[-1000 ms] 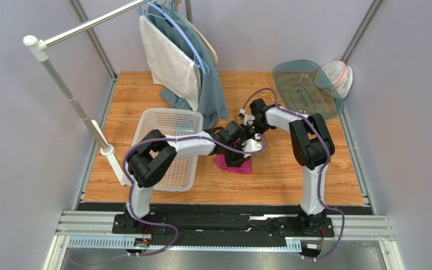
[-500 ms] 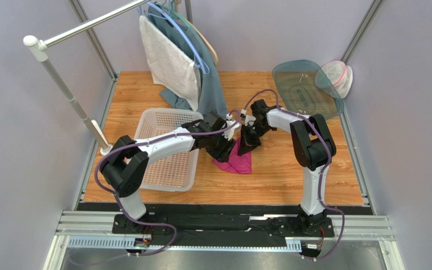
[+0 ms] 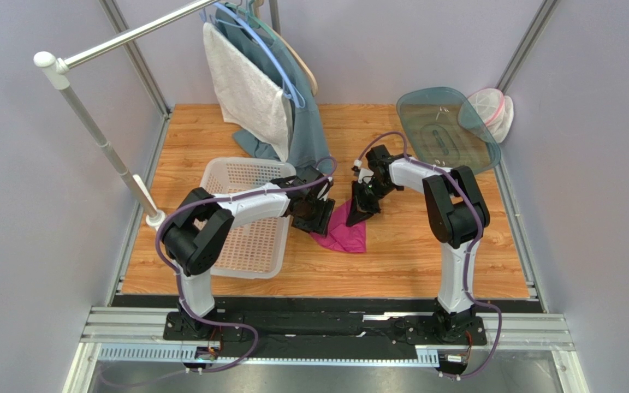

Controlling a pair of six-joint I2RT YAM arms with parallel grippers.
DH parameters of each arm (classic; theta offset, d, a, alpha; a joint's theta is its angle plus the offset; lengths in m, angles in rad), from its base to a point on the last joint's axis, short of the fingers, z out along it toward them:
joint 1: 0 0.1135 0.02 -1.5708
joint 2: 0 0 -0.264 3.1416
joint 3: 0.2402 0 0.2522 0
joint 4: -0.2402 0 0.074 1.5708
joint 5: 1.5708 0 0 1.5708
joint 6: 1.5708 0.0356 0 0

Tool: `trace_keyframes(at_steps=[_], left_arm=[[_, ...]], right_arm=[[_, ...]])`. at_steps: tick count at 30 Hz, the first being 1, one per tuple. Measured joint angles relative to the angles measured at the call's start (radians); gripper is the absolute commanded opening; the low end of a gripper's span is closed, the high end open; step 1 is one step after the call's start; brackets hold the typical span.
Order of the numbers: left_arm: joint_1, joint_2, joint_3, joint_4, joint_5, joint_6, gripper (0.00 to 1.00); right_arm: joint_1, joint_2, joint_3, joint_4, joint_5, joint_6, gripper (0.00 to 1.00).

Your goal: Place the utensils on the paper napkin and roll it up

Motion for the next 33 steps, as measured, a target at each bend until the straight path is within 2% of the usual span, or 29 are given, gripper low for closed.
trace_keyframes(at_steps=[10,14,20,33], left_arm=[[0.052,0.034,-0.005,0.114,0.187,-0.058,0.54],[0.054,0.050,-0.018,0.195,0.269,-0.065,0.58],[0.054,0.056,-0.029,0.308,0.315,-0.074,0.65],[0.103,0.107,-0.037,0.439,0.401,-0.098,0.66]], right_arm=[[0.000,0.000,0.000,0.000,0.005,0.022,0.00],[0.000,0.000,0.000,0.000,0.006,0.029,0.00],[0.000,0.001,0.000,0.000,0.006,0.031,0.00],[-0.002,0.002,0.000,0.000,0.005,0.035,0.00]])
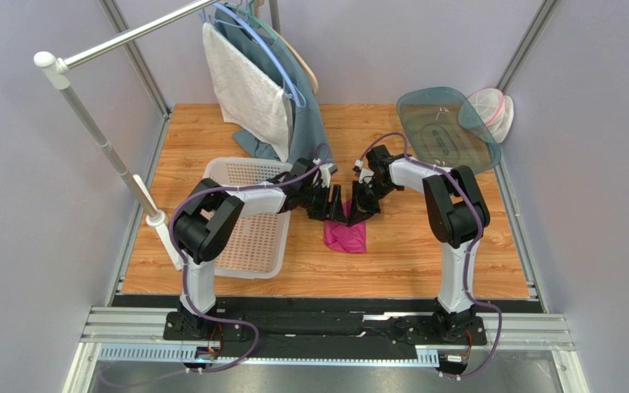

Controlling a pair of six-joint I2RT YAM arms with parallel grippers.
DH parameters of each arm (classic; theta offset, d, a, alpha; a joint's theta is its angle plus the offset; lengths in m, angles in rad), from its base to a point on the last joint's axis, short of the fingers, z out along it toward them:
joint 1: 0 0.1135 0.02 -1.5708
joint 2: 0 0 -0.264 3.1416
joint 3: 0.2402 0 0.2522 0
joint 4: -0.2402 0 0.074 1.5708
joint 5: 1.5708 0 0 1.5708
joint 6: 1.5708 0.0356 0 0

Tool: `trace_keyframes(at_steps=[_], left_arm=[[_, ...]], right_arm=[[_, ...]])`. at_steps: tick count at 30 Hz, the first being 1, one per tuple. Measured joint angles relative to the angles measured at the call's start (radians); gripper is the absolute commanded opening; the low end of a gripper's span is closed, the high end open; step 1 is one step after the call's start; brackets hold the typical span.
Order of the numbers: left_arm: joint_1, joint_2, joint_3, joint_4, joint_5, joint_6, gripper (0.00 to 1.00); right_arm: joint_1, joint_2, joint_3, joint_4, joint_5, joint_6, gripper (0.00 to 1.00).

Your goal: Place the utensils on the paper napkin and roll it up

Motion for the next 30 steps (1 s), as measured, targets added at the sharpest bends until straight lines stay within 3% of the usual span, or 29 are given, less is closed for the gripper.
trace_keyframes(at_steps=[7,14,22,30], left_arm=[[0.047,-0.016,-0.019,-0.048,0.082,0.075,0.51],[0.048,-0.034,-0.038,-0.088,0.199,0.089,0.46],[0.048,-0.034,-0.045,-0.099,0.214,0.062,0.31],[0.048,-0.098,-0.038,-0.156,0.181,0.055,0.36]], right_arm=[[0.000,0.002,0.001,0.000,0.000,0.001,0.00],[0.000,0.002,0.001,-0.001,0.000,0.004,0.00],[0.000,0.002,0.001,0.000,0.000,0.004,0.00],[0.000,0.002,0.001,-0.001,0.000,0.004,0.00]])
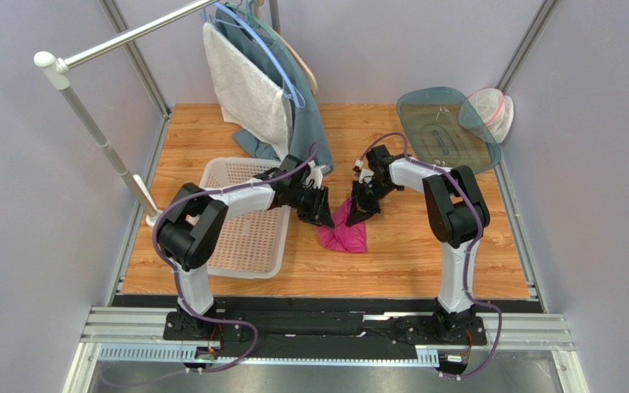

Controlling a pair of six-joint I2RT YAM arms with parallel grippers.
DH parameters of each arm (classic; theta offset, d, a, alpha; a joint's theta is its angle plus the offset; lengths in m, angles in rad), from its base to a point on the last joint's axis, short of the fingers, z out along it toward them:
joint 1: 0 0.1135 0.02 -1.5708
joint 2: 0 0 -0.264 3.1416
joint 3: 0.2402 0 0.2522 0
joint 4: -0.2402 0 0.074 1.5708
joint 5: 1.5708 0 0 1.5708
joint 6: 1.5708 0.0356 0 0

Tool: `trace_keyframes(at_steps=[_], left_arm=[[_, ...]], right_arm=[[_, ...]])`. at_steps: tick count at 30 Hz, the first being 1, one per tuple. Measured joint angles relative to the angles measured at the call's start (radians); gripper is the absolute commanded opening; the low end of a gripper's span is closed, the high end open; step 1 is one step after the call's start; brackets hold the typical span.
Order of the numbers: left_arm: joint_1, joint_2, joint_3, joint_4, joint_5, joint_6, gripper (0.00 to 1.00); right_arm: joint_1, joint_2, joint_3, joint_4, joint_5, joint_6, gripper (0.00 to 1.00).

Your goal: Place the utensils on the paper napkin and roll it up

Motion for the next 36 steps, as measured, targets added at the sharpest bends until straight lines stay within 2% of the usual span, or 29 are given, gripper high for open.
trace_keyframes(at_steps=[3,4,9,11,13,22,28,36], left_arm=[[0.000,-0.011,0.027,-0.058,-0.038,0.004,0.39],[0.000,-0.012,0.039,-0.080,-0.056,0.004,0.45],[-0.007,-0.010,0.114,-0.227,-0.175,0.006,0.62],[-0.014,-0.010,0.131,-0.269,-0.232,0.003,0.65],[-0.029,-0.010,0.135,-0.316,-0.290,-0.011,0.78],[-0.066,0.026,0.130,-0.394,-0.416,-0.077,0.81],[-0.049,0.016,0.090,-0.327,-0.367,-0.129,0.79],[-0.045,0.037,0.050,-0.136,-0.238,-0.178,0.76]], right_arm=[[0.000,0.000,0.000,0.000,0.000,0.000,0.00],[0.000,0.000,0.000,0.000,0.000,0.000,0.00],[0.000,0.000,0.000,0.000,0.000,0.001,0.00],[0.000,0.000,0.000,0.000,0.001,0.001,0.00],[0.000,0.000,0.000,0.000,0.001,0.004,0.00],[0.000,-0.011,-0.014,0.014,0.015,0.035,0.00],[0.000,-0.015,-0.019,0.019,0.021,0.042,0.00],[0.000,-0.015,-0.020,0.021,0.021,0.046,0.00]])
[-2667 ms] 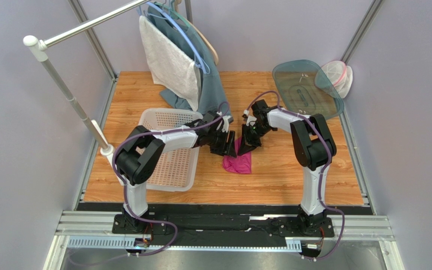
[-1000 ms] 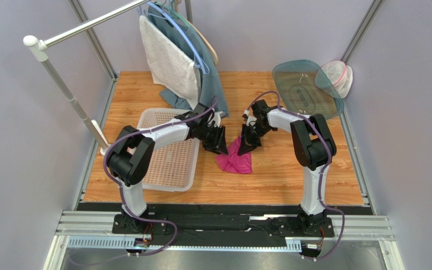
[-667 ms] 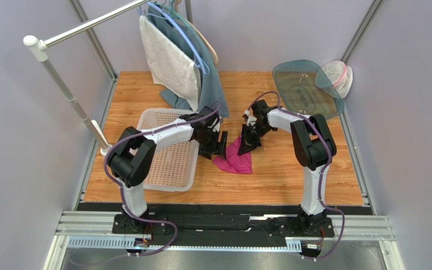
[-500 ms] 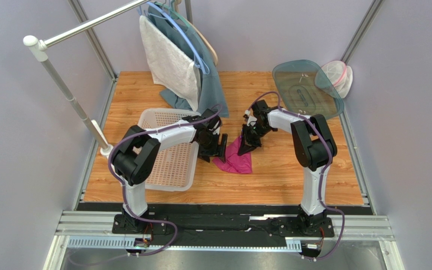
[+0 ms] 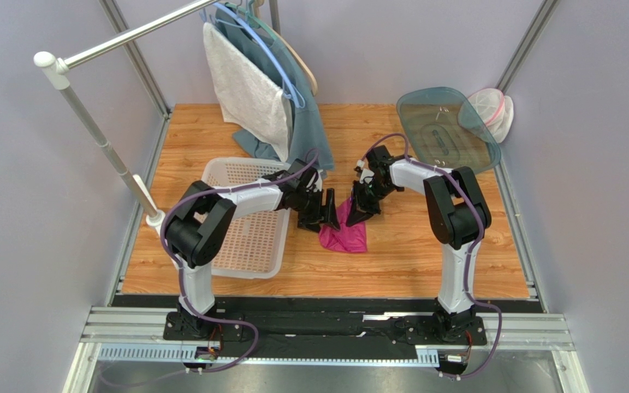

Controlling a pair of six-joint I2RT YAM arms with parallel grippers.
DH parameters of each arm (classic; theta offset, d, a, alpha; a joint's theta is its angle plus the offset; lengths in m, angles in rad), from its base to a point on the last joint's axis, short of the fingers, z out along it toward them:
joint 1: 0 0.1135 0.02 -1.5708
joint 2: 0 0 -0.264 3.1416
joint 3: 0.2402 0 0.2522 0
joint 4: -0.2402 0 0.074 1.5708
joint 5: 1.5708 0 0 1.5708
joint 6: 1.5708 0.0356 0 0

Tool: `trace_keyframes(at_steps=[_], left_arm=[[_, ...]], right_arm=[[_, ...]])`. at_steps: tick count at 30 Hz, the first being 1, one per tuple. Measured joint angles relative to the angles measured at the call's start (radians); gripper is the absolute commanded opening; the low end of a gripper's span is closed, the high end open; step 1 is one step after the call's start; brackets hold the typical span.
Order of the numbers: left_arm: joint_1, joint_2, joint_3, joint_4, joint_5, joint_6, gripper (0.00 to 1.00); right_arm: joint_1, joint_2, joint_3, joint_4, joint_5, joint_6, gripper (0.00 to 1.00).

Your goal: Place the utensils on the paper napkin and roll it up

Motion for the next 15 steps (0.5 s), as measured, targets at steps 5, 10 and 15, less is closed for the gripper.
trace_keyframes(at_steps=[5,10,15], left_arm=[[-0.008,0.031,0.005,0.114,0.044,-0.007,0.79],[-0.029,0.080,0.050,0.196,0.052,-0.006,0.78],[-0.032,0.112,0.076,0.223,0.083,-0.006,0.74]], right_arm=[[0.000,-0.001,-0.002,0.003,-0.001,0.003,0.00],[0.000,-0.001,-0.004,0.006,-0.003,0.006,0.00],[0.000,-0.001,-0.005,0.007,-0.004,0.006,0.00]])
